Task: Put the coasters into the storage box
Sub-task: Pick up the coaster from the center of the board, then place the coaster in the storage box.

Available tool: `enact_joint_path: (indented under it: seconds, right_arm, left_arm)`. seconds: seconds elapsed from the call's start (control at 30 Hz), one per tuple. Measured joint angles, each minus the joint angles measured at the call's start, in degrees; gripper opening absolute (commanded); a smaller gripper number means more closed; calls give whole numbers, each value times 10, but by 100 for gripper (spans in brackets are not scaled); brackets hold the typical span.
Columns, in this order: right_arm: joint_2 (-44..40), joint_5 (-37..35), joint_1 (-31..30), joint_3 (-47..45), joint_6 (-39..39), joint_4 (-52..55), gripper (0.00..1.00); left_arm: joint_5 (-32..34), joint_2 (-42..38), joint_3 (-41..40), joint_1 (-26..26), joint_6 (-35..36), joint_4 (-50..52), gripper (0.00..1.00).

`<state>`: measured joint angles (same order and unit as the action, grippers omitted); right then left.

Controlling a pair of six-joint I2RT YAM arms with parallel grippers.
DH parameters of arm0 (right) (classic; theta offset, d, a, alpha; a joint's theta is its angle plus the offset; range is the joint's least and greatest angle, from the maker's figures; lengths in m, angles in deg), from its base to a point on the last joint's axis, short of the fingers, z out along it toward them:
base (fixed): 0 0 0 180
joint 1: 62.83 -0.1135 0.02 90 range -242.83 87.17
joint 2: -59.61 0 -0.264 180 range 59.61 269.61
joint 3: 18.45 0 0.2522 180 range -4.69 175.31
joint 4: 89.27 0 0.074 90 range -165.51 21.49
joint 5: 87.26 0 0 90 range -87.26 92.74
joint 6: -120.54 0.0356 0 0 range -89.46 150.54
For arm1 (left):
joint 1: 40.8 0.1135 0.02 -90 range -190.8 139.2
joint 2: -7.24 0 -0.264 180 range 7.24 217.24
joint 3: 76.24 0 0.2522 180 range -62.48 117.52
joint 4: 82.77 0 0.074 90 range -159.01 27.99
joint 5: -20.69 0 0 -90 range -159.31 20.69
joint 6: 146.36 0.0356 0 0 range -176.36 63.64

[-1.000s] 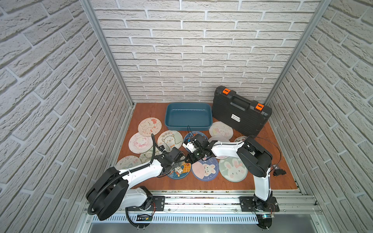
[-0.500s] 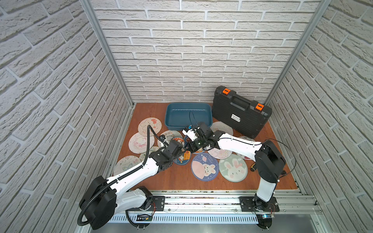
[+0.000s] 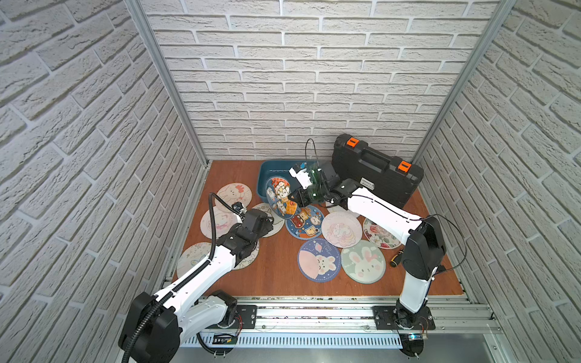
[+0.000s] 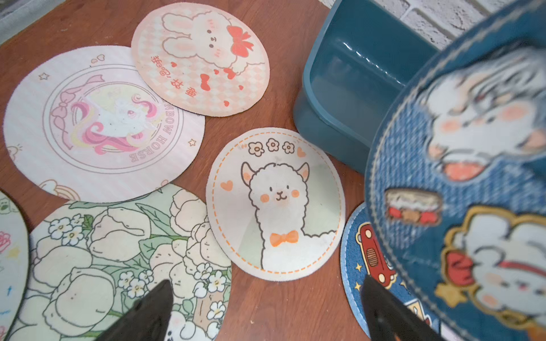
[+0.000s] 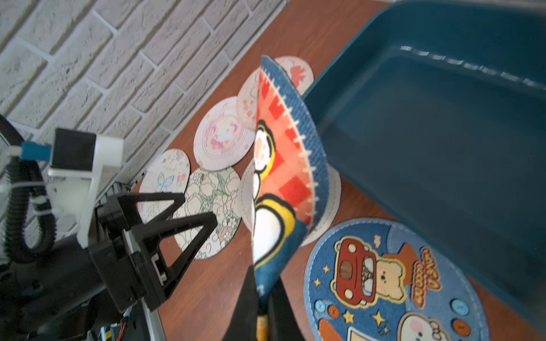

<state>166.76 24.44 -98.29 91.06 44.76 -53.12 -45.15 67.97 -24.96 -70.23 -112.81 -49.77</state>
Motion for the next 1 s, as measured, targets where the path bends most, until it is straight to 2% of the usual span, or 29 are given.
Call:
enact_joint_path:
  seconds: [0.23, 0.63, 1.0]
  right_arm:
    - [95, -22, 32, 93, 6, -42, 6]
    - [264, -75, 66, 189, 45, -123, 6]
    - [323, -219, 78, 225, 53, -118, 6]
  left_arm:
    - [-13, 32, 0, 5, 18, -17, 98]
    - [-26, 76, 2, 15, 56, -28, 98]
    - [-44, 114, 14, 19, 70, -34, 98]
